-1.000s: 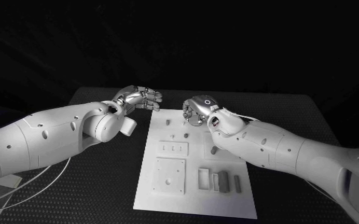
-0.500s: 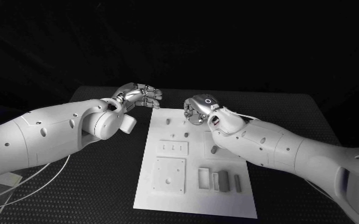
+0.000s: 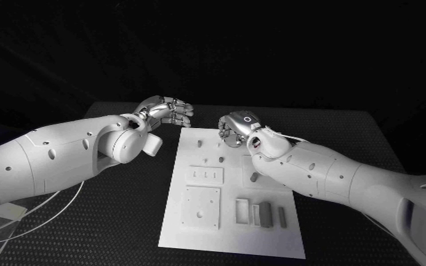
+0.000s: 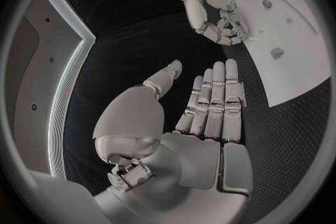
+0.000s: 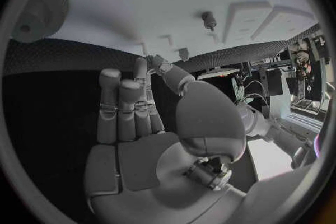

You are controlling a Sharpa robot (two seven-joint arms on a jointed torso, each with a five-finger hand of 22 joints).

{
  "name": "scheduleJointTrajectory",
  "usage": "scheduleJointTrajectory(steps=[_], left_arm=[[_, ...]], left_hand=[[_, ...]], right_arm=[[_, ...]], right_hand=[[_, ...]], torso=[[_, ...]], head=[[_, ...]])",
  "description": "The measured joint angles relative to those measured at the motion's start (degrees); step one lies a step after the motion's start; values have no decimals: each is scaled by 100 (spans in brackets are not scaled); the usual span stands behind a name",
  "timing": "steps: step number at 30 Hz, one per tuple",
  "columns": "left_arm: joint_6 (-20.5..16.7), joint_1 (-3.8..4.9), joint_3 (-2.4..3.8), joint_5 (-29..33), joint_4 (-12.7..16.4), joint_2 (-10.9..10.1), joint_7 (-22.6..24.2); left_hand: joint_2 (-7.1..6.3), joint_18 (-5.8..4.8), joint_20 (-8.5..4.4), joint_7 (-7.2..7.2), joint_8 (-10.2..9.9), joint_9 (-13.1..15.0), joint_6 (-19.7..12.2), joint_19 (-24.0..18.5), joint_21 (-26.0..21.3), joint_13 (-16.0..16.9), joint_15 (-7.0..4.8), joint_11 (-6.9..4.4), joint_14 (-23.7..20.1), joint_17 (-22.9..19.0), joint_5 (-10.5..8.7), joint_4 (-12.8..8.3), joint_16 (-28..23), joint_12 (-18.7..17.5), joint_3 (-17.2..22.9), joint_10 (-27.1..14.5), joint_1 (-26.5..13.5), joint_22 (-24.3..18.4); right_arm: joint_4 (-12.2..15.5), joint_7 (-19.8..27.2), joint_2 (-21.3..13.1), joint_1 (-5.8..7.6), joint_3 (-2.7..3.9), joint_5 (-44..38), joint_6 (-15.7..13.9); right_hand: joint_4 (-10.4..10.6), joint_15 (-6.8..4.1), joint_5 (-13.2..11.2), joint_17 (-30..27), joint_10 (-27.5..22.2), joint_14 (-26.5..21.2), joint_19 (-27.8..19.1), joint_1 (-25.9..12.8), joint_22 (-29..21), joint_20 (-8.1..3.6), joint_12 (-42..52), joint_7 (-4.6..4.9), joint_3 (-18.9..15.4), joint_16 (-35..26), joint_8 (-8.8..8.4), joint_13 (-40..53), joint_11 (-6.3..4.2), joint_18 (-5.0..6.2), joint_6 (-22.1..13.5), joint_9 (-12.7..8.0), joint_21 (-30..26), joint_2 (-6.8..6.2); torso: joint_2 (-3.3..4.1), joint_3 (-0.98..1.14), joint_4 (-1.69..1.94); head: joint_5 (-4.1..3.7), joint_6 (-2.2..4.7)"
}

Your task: Assemble the parts on the task board

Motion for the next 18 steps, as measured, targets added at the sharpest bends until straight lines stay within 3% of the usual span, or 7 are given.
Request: scheduleJointTrajectory(steps=[11, 18], left_arm=[[1, 5, 0, -4, 16, -14, -5], [0, 34, 0, -5, 35, -4, -10]], left_hand=[[-17, -2, 0, 0, 0, 2, 0, 0, 0, 0, 0, 0, 0, 10, 0, 0, -22, 0, 0, 0, -17, -1], [-23, -4, 0, 0, -22, 2, 0, 0, 0, 0, 0, 0, 0, 16, -23, 0, -22, -22, 0, 0, -23, 1]], right_arm=[[-38, 0, 14, 0, 0, -6, 0], [-59, 0, 36, 0, -1, -10, 1]], right_hand=[[16, 1, 0, -1, 0, 1, 0, 0, 0, 1, 0, 6, 16, 0, -23, 7, 0, 1, -6, -1, 0, 0], [16, -12, 0, -1, 0, -13, -1, 0, 0, 1, 0, 6, 16, 0, -33, 7, 0, 2, -6, 2, 0, 0]], torso=[[-1, 2, 11], [3, 3, -1]], head=[[11, -16], [23, -8]])
